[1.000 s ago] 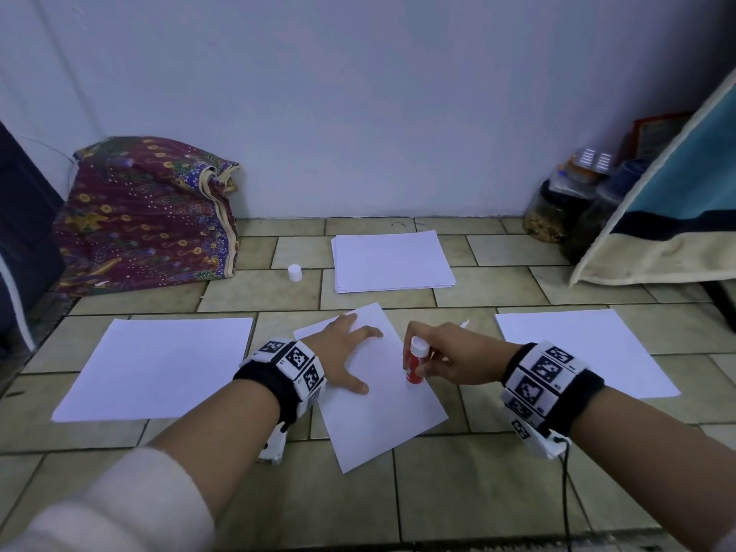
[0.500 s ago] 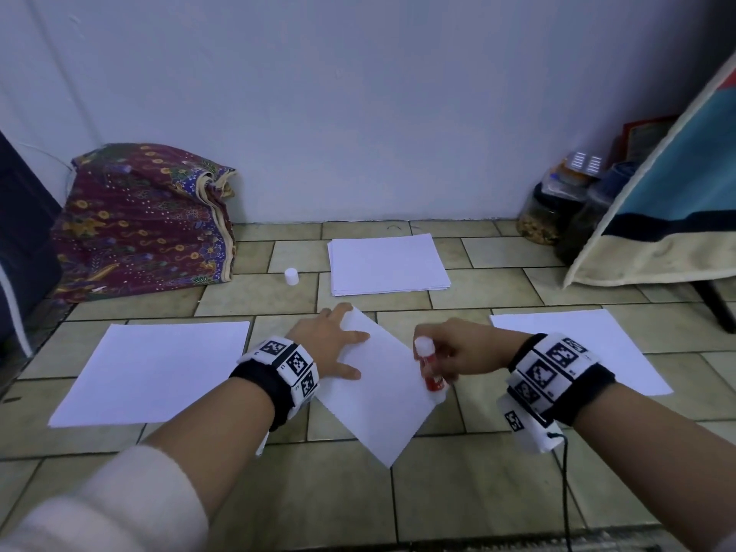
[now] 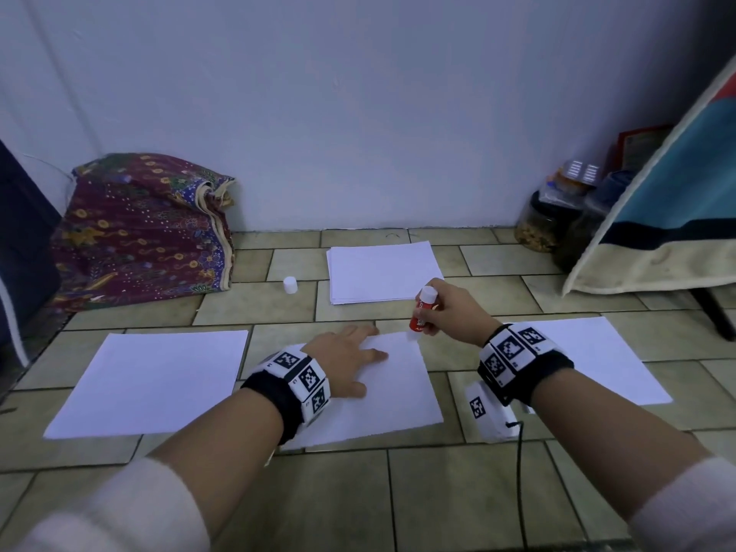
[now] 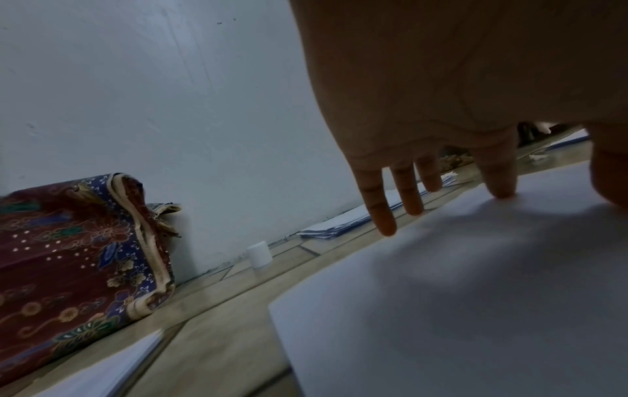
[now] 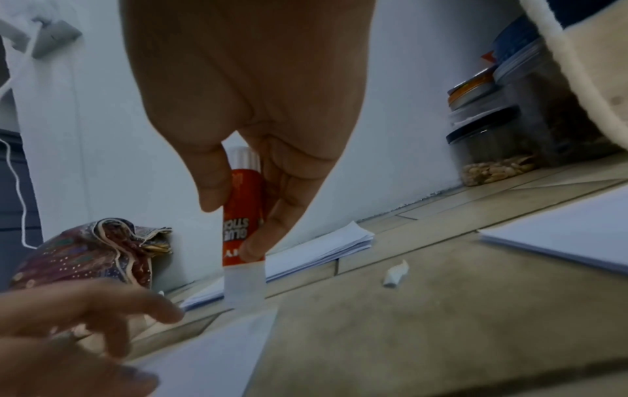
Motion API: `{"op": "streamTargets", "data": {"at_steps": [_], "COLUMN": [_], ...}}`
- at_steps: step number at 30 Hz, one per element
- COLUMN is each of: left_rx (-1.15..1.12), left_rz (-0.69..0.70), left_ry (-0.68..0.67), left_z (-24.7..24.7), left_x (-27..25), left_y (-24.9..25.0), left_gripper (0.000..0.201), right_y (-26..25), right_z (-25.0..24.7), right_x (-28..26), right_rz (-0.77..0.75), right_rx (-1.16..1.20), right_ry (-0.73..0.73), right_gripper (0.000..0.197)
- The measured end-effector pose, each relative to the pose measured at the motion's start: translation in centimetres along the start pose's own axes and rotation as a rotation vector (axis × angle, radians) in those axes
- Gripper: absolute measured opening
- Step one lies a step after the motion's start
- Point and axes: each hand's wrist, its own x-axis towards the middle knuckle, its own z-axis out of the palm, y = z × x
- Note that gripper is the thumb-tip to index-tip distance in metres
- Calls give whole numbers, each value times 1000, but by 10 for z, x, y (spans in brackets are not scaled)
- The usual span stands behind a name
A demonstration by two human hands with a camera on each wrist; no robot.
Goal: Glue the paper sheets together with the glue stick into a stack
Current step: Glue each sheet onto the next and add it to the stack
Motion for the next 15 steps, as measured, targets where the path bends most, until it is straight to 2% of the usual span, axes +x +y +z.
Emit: {"op": "streamTargets", "data": {"at_steps": [8,15], "left_rx": [-83,-138], "left_rz": [-88,-134], "left_ry": [25,8], "left_z": [-3,-3], "left_x": [4,10], "left_y": [8,8], "left_gripper": [75,86], "right_y": [-14,-15], "right_z": [28,37], "right_x": [16,23], "right_rz": [-26,-89], "right_rx": [-19,-176], "right_ry": [45,-56], "right_gripper": [13,17]}}
